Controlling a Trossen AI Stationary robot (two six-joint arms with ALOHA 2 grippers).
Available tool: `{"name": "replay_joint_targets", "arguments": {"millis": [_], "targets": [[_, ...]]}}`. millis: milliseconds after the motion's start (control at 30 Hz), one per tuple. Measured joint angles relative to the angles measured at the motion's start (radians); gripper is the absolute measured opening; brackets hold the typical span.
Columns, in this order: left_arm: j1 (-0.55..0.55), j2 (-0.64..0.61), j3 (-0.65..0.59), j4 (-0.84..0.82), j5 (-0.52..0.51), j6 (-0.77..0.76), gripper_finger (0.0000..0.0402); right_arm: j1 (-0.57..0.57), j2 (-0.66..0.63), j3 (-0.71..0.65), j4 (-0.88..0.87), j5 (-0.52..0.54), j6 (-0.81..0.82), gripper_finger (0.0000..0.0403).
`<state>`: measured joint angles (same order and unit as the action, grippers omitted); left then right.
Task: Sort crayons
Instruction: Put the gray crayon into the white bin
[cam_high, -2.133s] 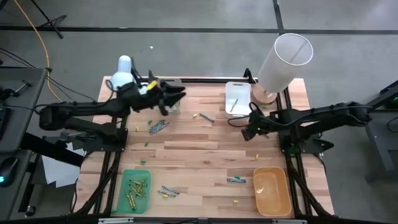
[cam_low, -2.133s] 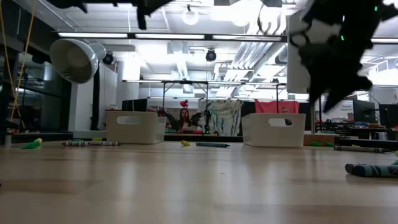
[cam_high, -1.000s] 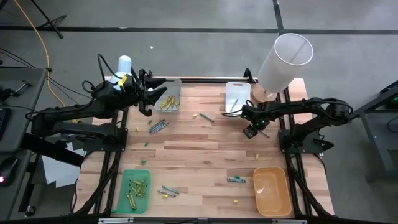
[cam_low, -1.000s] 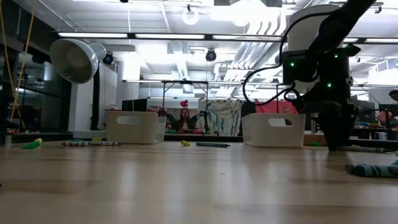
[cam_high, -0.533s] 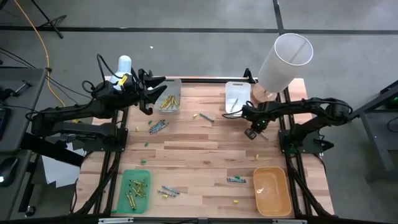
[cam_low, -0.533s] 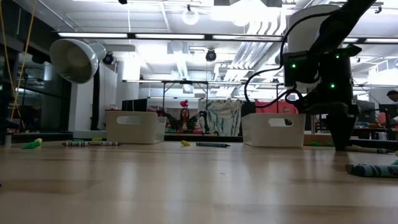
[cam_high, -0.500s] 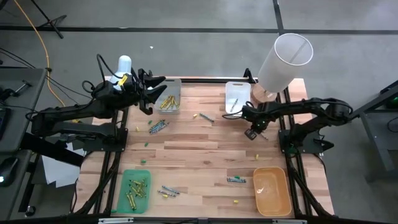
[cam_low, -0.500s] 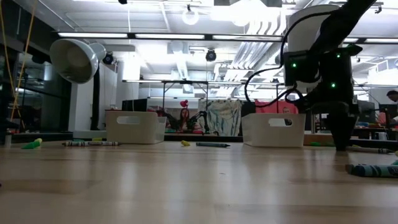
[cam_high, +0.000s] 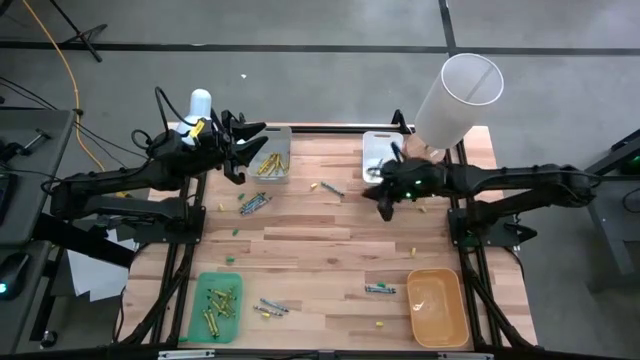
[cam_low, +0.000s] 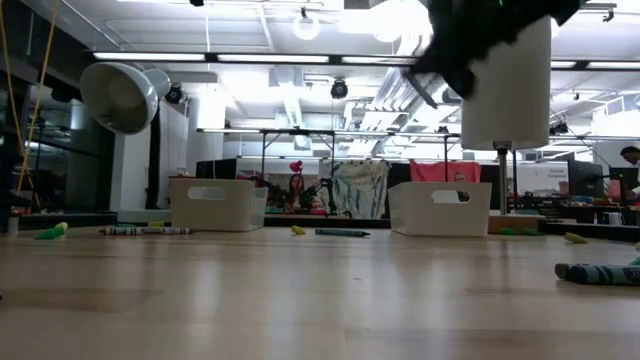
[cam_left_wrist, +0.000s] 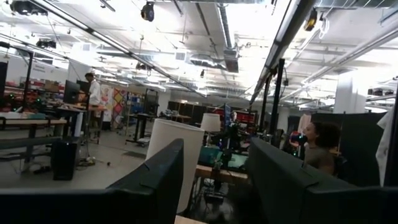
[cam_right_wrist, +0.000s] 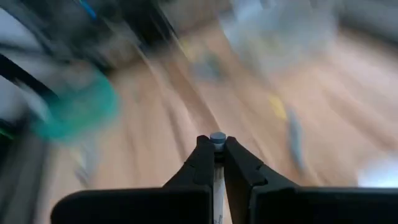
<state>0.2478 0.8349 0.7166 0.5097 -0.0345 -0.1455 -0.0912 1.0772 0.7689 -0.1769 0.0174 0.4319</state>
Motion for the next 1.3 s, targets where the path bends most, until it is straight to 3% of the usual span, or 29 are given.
{"name": "replay_joint_targets", "arguments": {"millis": [167,300,867,1300], "targets": [[0.000,0.000,0.000,-0.037,0.000,-0.011,0.0170,0.008,0.003,-0.012,0.356,0.000,-0.032,0.0002],[0.000,0.000,0.000,-0.067,0.000,-0.040,0.0170,0.007,0.012,-0.012,0.456,0.000,-0.071,0.0002],[0.000,0.000,0.000,-0.137,0.000,-0.069,0.0170,0.007,0.018,-0.012,0.535,-0.029,-0.158,0.0002],[0.000,0.000,0.000,-0.177,0.031,-0.218,0.0170,0.007,0.018,-0.012,0.608,-0.049,-0.180,0.0002]]}}
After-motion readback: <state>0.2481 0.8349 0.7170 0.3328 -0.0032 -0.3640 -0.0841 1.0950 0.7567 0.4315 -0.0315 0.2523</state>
